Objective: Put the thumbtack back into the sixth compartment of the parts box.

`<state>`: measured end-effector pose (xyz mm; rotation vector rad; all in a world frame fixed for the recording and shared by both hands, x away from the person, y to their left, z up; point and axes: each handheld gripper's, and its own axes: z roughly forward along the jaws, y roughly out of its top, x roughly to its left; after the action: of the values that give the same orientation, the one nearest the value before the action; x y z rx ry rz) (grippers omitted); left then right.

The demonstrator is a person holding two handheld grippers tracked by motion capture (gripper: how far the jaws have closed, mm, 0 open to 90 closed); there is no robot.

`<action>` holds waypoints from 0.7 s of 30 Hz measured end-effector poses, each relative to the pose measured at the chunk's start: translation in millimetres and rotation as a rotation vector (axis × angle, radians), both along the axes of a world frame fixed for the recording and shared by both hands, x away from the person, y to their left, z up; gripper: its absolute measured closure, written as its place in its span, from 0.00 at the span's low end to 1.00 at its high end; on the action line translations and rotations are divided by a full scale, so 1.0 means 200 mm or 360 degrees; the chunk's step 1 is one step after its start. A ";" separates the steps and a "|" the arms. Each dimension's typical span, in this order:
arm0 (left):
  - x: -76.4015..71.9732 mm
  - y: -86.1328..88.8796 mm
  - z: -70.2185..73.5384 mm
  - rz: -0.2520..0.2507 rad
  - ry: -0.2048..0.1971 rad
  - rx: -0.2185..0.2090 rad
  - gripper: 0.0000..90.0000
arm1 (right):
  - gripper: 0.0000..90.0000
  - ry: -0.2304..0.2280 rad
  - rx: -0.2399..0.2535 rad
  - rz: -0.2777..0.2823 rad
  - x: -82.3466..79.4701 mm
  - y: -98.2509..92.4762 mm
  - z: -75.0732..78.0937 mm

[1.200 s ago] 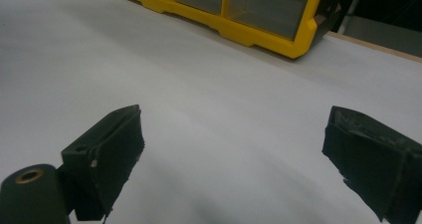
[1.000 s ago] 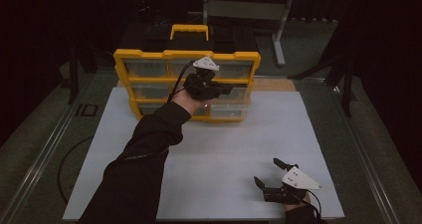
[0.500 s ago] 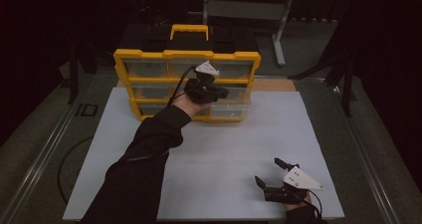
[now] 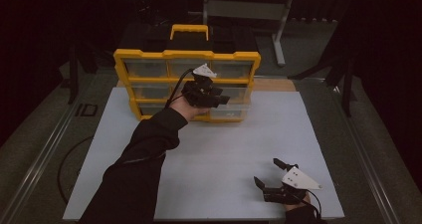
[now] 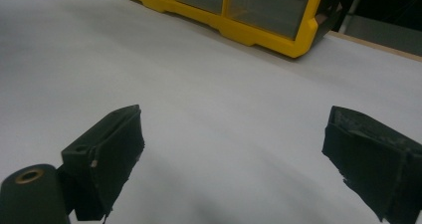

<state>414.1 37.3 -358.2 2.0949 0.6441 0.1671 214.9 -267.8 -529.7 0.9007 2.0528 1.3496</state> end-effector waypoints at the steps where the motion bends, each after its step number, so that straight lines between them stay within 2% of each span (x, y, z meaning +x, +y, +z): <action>1: -0.01 0.01 0.00 0.0000 0.0001 -0.0014 0.62 | 0.10 -0.0001 0.0000 0.0000 0.00 0.00 0.00; 3: -0.02 0.03 0.00 -0.0019 -0.0004 -0.0039 0.59 | 0.10 -0.0001 0.0001 -0.0005 0.00 0.00 0.00; 6: -0.04 0.06 0.00 -0.0017 -0.0015 -0.0055 0.48 | 0.10 -0.0002 -0.0001 -0.0002 0.00 0.00 0.00; 7: -0.05 0.07 0.00 -0.0018 -0.0016 -0.0068 0.47 | 0.10 -0.0001 -0.0002 -0.0003 0.00 0.00 0.00; 10: -0.07 0.11 0.00 -0.0043 0.0010 -0.0100 0.39 | 0.10 -0.0001 -0.0003 -0.0005 0.00 0.00 0.00; 11: -0.07 0.12 0.00 -0.0055 0.0030 -0.0121 0.34 | 0.10 0.0000 -0.0003 -0.0005 0.00 0.00 0.00; 12: -0.08 0.13 -0.01 -0.0107 0.0052 -0.0132 0.29 | 0.10 0.0001 -0.0002 -0.0005 0.00 0.00 0.00; 13: -0.09 0.15 -0.02 -0.0126 0.0059 -0.0139 0.20 | 0.10 0.0000 -0.0003 -0.0005 0.00 0.00 0.00; 17: -0.11 0.18 -0.06 -0.0150 0.0065 -0.0143 0.16 | 0.10 0.0001 -0.0002 -0.0005 0.00 0.00 0.00; 19: -0.12 0.21 -0.08 -0.0171 0.0097 -0.0156 0.10 | 0.10 0.0003 -0.0006 -0.0004 0.00 0.00 0.00; 21: -0.14 0.22 -0.12 -0.0171 0.0110 -0.0124 0.04 | 0.10 0.0003 -0.0006 -0.0004 0.00 0.00 0.00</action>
<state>386.0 81.5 -381.3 2.0610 0.5685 0.0093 214.6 -267.4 -529.4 0.9026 2.0543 1.3437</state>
